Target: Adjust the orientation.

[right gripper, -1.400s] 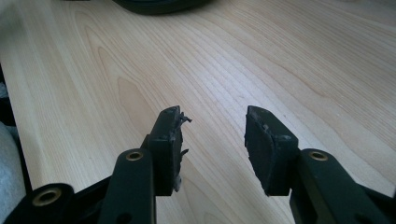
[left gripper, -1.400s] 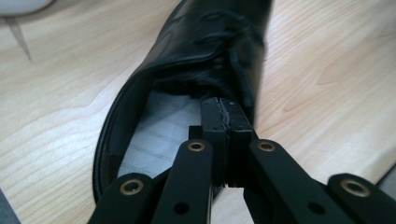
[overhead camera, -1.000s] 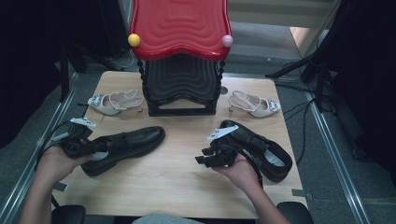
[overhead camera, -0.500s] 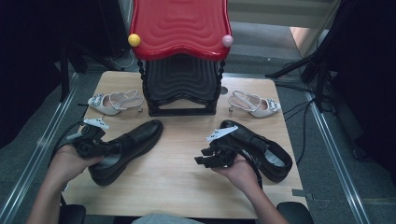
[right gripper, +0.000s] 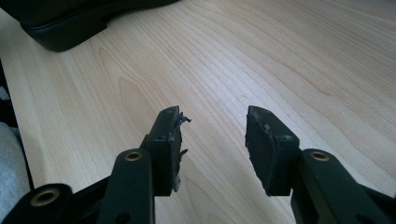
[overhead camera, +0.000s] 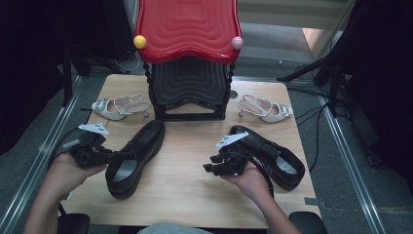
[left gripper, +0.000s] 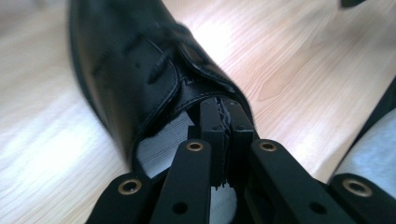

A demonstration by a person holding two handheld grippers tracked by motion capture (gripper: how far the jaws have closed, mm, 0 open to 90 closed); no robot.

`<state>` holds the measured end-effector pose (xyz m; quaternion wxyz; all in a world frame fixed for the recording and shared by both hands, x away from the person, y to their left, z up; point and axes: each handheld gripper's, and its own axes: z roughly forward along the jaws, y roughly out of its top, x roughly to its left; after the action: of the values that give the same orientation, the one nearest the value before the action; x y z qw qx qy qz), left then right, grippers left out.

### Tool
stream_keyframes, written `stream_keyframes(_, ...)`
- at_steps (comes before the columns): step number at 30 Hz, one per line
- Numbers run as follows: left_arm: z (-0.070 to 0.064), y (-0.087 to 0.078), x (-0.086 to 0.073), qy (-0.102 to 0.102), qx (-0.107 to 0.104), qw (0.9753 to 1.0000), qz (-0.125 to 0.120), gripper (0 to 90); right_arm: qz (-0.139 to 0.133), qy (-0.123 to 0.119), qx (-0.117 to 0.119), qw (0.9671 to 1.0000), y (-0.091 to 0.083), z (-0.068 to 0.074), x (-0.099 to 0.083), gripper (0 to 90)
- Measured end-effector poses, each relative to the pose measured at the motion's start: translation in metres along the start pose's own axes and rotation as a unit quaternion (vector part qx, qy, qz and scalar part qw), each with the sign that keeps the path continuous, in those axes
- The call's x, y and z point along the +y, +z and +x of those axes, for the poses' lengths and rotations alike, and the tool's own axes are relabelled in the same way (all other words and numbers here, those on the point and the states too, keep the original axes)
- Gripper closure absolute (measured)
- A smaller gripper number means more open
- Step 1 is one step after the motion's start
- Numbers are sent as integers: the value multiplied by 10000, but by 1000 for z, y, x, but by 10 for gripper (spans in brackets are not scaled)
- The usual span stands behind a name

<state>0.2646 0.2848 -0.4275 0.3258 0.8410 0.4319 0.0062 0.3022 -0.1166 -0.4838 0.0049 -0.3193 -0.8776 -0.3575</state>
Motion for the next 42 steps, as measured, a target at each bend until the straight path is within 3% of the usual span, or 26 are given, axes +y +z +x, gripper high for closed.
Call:
stream_keyframes(3,4,-21,-1,-23,115,9995,-304,892,4,4,-8,10000,0,0,0,568)
stream_keyframes(5,12,-23,-4,-75,299,9991,-291,892,7,-1,-6,10000,1,0,0,568)
stream_keyframes(7,26,-15,-8,-208,448,9987,-140,892,8,-3,-9,10000,1,1,0,568)
stream_keyframes(10,46,4,-15,-385,384,9985,0,893,10,-7,-15,10000,2,1,0,566)
stream_keyframes(12,56,19,-19,-469,490,9973,280,894,-6,-15,-23,10000,2,2,0,566)
stream_keyframes(14,61,33,-22,-478,445,9969,448,897,-22,-10,2,10000,3,3,1,567)
stream_keyframes(16,62,42,-23,-514,460,9963,520,900,-23,-25,2,10000,4,4,1,569)
stream_keyframes(20,62,44,-24,-564,442,9962,488,900,5,-63,12,10000,5,4,1,570)
stream_keyframes(23,59,46,-24,-553,318,9969,468,900,2,-59,17,10000,5,5,1,570)
stream_keyframes(25,55,49,-22,-442,282,9975,467,900,-10,-68,31,10000,6,6,2,570)
stream_keyframes(34,43,59,-13,-489,188,9979,373,900,10,-66,55,10000,9,9,2,577)
stream_keyframes(36,40,62,-12,-418,146,9981,440,900,-13,-43,62,10000,10,10,3,578)
stream_keyframes(38,34,66,-10,-344,115,9983,466,900,-53,-34,68,10000,11,9,3,609)
stream_keyframes(42,27,70,-7,-407,95,9984,388,900,-79,86,69,9999,14,10,4,637)
